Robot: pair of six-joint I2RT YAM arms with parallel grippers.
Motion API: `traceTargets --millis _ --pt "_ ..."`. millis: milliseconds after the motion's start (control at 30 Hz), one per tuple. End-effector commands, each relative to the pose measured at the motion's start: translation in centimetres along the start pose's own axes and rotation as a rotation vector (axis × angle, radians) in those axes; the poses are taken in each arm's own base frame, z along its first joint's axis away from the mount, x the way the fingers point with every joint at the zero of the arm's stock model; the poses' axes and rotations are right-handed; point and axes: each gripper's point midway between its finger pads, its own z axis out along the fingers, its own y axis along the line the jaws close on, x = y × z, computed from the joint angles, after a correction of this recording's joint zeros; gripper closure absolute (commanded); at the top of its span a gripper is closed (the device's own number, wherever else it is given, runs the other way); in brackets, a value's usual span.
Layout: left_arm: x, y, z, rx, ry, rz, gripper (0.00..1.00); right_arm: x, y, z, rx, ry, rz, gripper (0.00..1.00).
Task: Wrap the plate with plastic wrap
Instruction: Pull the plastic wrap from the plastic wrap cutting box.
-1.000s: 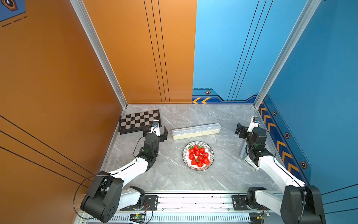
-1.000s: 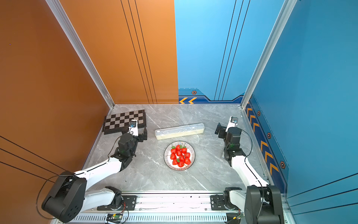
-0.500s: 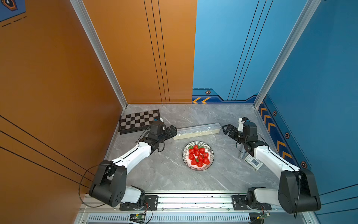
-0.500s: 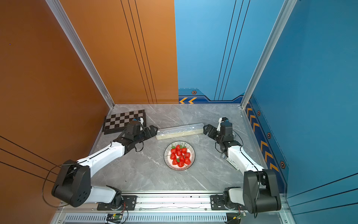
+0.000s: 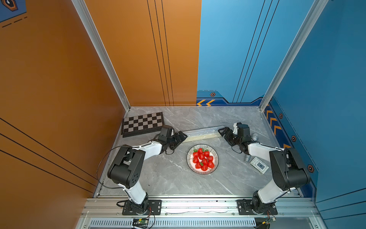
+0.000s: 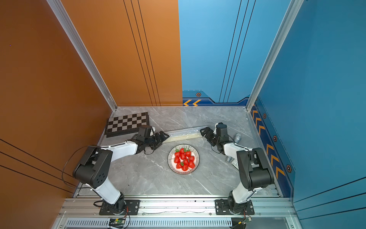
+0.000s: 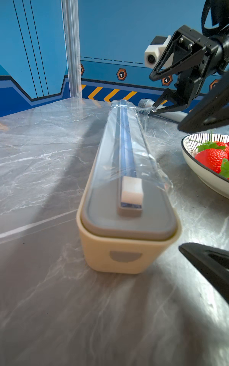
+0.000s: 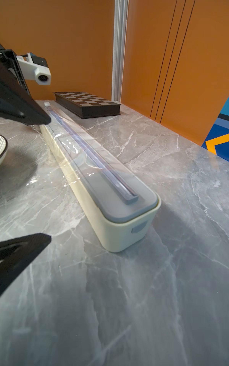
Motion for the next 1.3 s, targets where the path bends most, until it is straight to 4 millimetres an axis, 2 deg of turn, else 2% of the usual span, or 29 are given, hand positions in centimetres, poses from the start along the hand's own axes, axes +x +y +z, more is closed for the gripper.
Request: traceTargets --millis 0,433,633,733,933,1167,1267 --pt "-0.8 -3.0 0.5 0.104 0.003 0.002 0.17 -0.7 1.9 0.7 -0.07 -0.015 0.015 0.14" --pt "0.2 -3.0 2.4 0.118 0.054 -0.019 0.4 0.0 2.0 1.8 -0.08 0.009 0.038 0.17" --pt "0.0 -3.0 2.2 0.118 0.043 -0.01 0.61 0.1 2.1 2.3 -0.086 0.014 0.046 0.21" --pt "-0.1 -2.8 2.0 0.113 0.035 -0.012 0.77 0.2 1.9 2.7 -0.094 0.016 0.059 0.25" --pt "-0.1 -2.5 1.6 0.11 0.031 -0.007 0.96 -0.1 2.4 3.5 -0.132 0.014 0.085 0.29" --pt "-0.2 -2.6 1.3 0.113 0.025 -0.004 1.0 0.4 2.5 4.3 -0.143 0.03 0.109 0.36" --pt "-0.2 -2.7 1.2 0.117 0.024 -0.001 1.0 0.4 2.3 4.4 -0.147 0.026 0.119 0.44"
